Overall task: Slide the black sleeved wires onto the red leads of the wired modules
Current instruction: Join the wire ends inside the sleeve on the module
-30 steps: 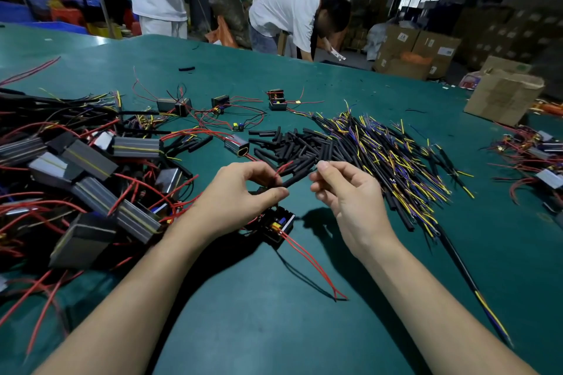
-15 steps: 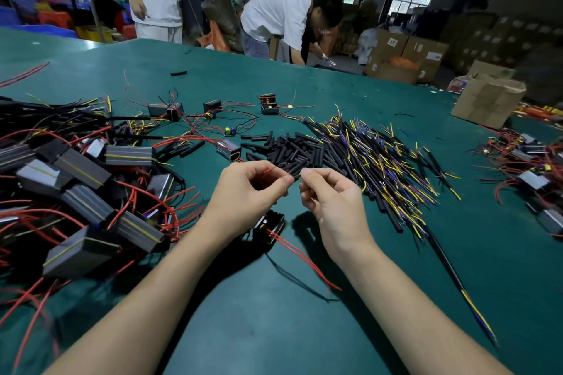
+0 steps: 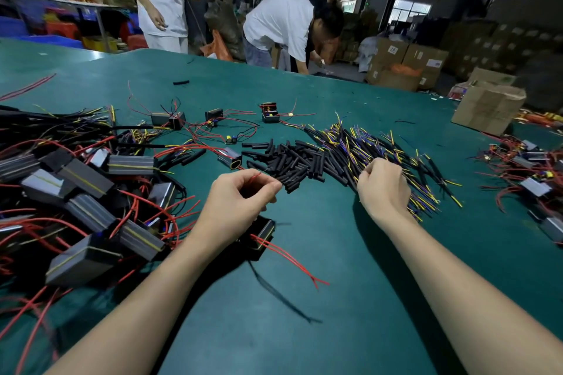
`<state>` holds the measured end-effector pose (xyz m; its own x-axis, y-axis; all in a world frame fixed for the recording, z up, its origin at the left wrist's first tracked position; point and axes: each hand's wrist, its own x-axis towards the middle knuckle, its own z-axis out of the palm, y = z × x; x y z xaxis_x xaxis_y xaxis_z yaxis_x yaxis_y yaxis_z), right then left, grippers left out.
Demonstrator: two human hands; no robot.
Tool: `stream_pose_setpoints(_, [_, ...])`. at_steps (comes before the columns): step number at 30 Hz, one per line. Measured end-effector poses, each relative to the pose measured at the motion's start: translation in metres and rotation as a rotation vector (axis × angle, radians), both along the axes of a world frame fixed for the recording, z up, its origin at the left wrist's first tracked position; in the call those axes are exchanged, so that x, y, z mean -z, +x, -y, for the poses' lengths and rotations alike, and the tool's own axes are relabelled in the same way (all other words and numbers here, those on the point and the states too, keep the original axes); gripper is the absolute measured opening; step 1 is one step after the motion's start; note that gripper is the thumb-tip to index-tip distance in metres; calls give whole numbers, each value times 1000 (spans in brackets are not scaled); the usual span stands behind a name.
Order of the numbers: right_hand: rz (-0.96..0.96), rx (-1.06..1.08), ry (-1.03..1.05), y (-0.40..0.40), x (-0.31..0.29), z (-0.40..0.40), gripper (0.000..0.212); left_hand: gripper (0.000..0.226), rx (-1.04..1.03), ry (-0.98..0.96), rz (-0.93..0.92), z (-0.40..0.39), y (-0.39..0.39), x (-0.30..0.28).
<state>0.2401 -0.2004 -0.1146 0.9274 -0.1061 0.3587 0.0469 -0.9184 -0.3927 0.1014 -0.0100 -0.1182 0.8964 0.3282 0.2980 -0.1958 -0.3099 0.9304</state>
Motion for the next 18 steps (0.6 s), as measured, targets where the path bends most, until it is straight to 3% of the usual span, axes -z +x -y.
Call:
stream_pose_setpoints(4, [-42,53,-83,12,-4,-5,6,10,0,-9,20,1,2,1])
stream_pose_setpoints(6, [-67,48,-27,17,-10,-3,4,8,4,-15,33,1,3,1])
stream_pose_setpoints(11, [-53,-156,527,17,-29,16,15,7,13,-15,41,0,4,3])
stream_pose_setpoints(14, [-159,-295,903,13,-39,24,21,8,11,-13,44,0,4,4])
stream_pose_setpoints(18, [-219,-386,1159,6,-50,25,22,8,14,-17,56,-1,4,5])
